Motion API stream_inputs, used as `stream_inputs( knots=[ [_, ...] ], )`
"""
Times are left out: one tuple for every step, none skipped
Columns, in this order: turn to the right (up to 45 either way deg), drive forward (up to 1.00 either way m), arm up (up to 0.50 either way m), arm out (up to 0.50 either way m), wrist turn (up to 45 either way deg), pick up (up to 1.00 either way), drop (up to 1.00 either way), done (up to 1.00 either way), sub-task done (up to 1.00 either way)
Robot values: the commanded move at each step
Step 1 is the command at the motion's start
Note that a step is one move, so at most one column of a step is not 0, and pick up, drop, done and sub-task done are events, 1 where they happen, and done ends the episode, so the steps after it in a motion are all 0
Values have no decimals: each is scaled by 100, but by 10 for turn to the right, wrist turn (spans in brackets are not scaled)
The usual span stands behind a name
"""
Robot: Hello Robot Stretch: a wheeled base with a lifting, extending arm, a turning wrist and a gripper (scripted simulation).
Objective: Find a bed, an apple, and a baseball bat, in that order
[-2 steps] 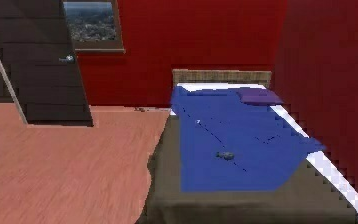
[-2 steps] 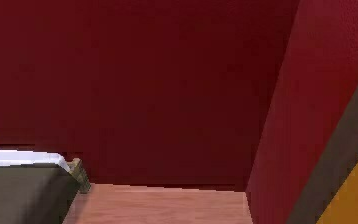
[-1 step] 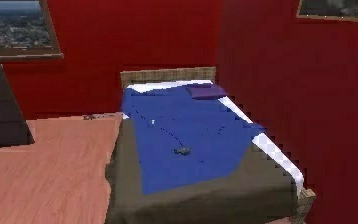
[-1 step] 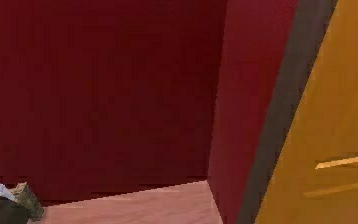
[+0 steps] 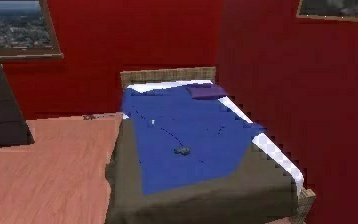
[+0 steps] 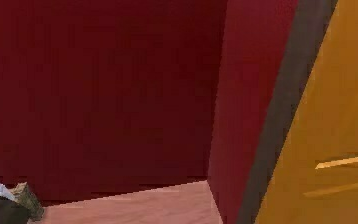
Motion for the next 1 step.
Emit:
stream_inputs(
  knots=[
    [450,0,0,0,0,0,0,0,0]
  ],
)
